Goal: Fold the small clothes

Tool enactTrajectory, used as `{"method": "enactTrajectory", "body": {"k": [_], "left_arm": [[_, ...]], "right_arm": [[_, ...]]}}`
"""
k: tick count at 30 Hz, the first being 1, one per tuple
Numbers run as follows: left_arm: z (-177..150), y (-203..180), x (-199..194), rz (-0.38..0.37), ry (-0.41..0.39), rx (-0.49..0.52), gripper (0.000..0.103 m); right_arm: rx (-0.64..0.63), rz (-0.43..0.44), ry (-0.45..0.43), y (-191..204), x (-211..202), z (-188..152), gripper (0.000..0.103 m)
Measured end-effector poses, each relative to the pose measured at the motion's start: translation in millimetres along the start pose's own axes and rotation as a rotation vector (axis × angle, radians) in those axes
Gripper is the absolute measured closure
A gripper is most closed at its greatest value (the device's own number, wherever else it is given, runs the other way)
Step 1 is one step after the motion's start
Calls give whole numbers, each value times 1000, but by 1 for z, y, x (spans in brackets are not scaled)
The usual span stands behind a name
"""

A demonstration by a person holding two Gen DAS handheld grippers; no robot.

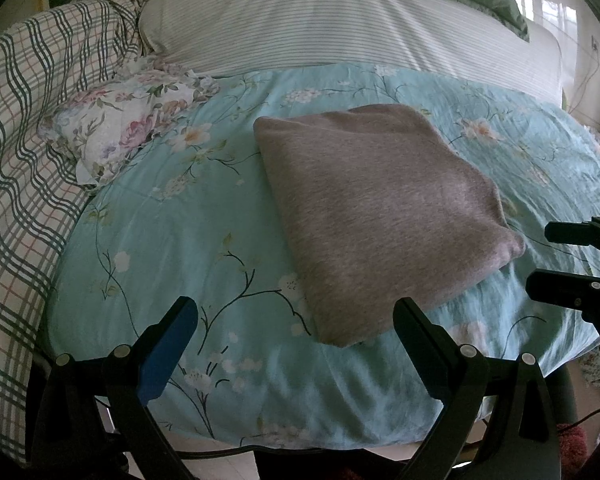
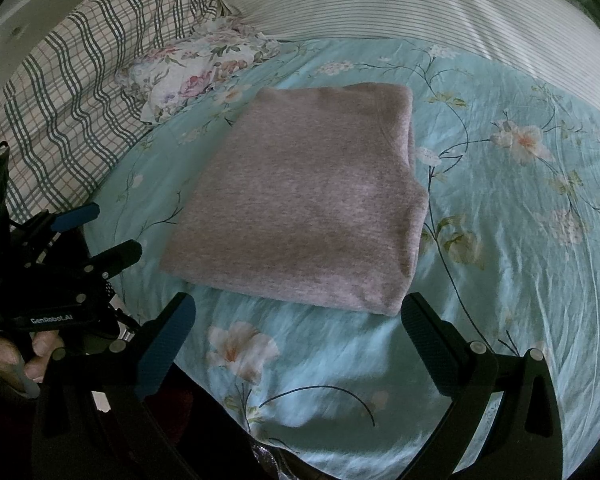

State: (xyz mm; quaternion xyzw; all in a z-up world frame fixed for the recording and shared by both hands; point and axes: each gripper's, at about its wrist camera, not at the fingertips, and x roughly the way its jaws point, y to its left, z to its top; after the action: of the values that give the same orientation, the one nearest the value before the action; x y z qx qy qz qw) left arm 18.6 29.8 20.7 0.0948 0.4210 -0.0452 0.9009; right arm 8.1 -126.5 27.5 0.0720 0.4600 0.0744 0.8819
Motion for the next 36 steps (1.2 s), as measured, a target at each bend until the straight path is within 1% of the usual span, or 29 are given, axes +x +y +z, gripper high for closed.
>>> {"method": "enactTrajectory", "body": {"k": [23, 36], "left_arm": [[-1, 2, 1, -4, -2, 0, 4], [1, -1, 1, -1, -2, 3, 4]], "right_arm": [[-1, 2, -4, 1, 2, 1, 1], [-5, -17, -18, -5, 0, 2, 1]]}}
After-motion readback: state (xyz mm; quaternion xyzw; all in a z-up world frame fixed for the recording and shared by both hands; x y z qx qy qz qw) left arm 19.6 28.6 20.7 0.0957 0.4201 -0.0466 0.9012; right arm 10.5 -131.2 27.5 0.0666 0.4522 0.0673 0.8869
